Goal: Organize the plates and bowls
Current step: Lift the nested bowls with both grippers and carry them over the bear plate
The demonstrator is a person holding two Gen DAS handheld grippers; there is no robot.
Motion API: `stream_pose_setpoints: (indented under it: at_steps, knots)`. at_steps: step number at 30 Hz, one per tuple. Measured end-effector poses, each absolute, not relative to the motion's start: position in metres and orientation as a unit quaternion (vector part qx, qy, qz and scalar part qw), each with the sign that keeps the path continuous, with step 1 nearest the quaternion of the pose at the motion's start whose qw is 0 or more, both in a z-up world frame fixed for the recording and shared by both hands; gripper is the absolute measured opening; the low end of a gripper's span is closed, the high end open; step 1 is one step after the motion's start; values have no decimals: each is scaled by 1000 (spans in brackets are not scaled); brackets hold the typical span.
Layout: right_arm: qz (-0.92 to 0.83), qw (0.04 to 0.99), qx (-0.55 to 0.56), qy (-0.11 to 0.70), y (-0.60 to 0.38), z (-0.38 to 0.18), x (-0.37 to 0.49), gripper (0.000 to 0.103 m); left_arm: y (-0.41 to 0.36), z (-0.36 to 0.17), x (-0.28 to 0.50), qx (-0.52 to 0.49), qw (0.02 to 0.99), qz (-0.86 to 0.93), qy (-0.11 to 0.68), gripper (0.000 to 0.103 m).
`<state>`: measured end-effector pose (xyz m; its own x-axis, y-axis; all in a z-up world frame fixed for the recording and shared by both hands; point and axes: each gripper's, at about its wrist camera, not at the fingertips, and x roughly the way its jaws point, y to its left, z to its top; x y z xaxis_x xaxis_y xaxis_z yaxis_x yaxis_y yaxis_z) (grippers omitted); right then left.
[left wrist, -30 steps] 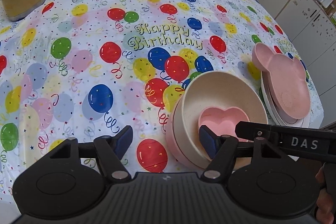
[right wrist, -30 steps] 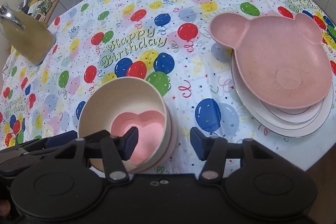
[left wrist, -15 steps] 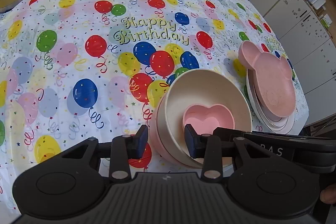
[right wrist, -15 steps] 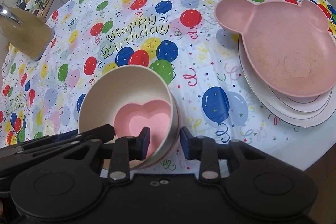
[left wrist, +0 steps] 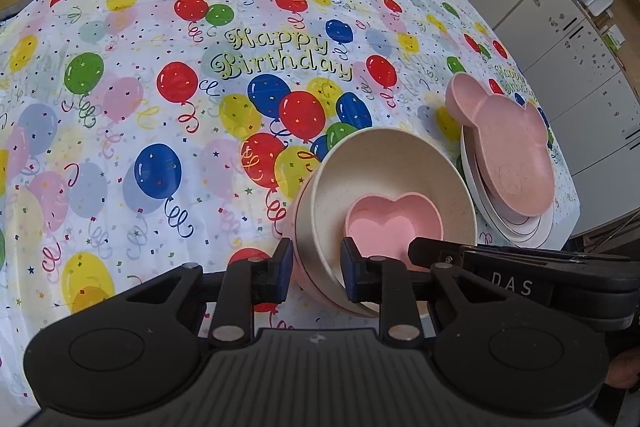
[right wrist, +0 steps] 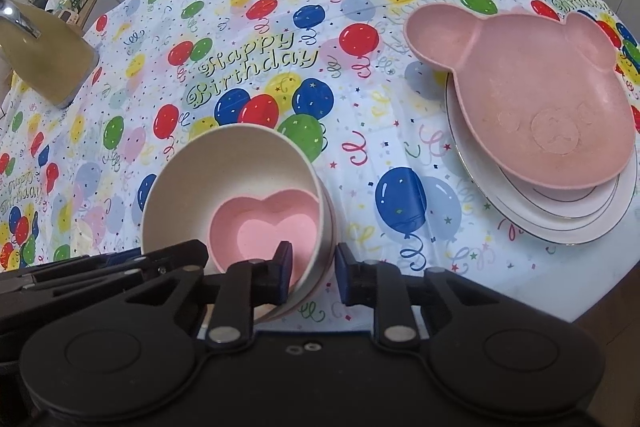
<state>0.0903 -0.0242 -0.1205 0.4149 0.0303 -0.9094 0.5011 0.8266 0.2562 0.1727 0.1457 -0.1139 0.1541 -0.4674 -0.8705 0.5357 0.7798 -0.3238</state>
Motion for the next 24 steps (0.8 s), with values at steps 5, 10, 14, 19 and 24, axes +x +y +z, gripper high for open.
stream_pose_setpoints:
  at_steps: [5,10,14,19,24]
  knots:
    - [-149,805,248,518,-22,-113,88,21,148,-106,169,25,763,-333,554,24]
    - [-152,811,244,510,-22,-100,84,21,148,-92,164,19,767,-336,547,24]
    - [-156,817,240,501,-24,-87,79,21,145,-81,161,14,769,-343,540,24]
    - [-161,826,225,491,-31,-72,74,21,133,-68,155,14,772,-351,529,24]
    - [-162,830,222,485,-51,-60,68,21,112,-58,148,17,775,-358,521,24]
